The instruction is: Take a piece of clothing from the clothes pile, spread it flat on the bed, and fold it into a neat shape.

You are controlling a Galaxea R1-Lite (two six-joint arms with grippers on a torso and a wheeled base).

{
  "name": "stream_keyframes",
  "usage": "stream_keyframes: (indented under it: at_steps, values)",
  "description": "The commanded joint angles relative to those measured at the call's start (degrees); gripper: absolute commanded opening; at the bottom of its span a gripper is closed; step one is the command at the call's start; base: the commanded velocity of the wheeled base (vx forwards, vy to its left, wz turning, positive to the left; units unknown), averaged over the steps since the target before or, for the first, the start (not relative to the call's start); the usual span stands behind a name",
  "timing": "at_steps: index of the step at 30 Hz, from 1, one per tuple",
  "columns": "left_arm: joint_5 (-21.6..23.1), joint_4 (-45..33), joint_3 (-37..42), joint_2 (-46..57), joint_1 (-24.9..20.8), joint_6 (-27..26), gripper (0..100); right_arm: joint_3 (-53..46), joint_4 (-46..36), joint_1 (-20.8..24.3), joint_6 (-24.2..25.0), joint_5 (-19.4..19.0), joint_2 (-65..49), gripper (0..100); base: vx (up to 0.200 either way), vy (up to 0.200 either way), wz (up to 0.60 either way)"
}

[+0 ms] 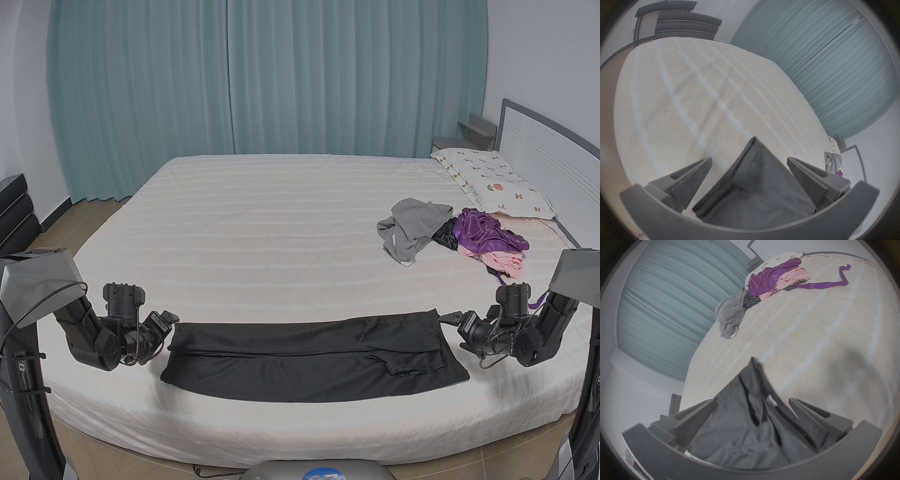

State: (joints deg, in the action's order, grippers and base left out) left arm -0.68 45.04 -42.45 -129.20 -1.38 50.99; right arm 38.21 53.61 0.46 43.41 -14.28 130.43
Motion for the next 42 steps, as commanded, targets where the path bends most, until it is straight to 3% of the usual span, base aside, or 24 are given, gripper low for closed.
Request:
stream_keyframes:
  at_steps: [1,11,24,25,30,32,34,42]
  values:
    - [0.5,0.3,7.9,4.7,-3.0,1.6,100,-11.5,7.4,0.2,0.4,-0.1,-7.2,100,-0.2,0.0,0.0]
    - [-1.5,0.3,7.7,1.1,-5.2,0.8,100,-13.5,9.1,1.6,3.9,-0.1,-4.6,100,-0.08,0.0,0.0]
    - [-11.6,-0.3,-2.4,-7.3,-7.6,-3.3,100,-15.4,12.9,3.3,3.5,0.4,-1.1,100,0.0,0.0,0.0]
    - [-11.6,-0.5,-2.7,-7.4,-7.6,-3.3,0,-15.9,13.0,3.3,3.4,0.4,-1.3,100,0.0,0.0,0.0]
    - [-11.6,-0.1,-2.8,-7.6,-7.3,-3.2,0,-17.6,12.8,5.0,3.5,1.5,-1.9,100,0.0,0.0,0.0]
    - [-11.7,0.0,-2.3,-7.3,-7.1,-2.9,0,-17.4,12.6,6.0,3.3,5.6,-1.3,100,0.0,0.0,0.0]
    - [-11.7,0.0,-1.4,-6.9,-7.1,-2.7,0,-17.1,12.2,6.6,3.3,6.9,-1.0,100,0.0,0.0,0.0]
    - [-11.1,0.3,1.4,-5.0,-5.8,-2.6,0,-13.0,12.4,7.0,3.5,8.2,2.3,100,0.0,0.0,0.0]
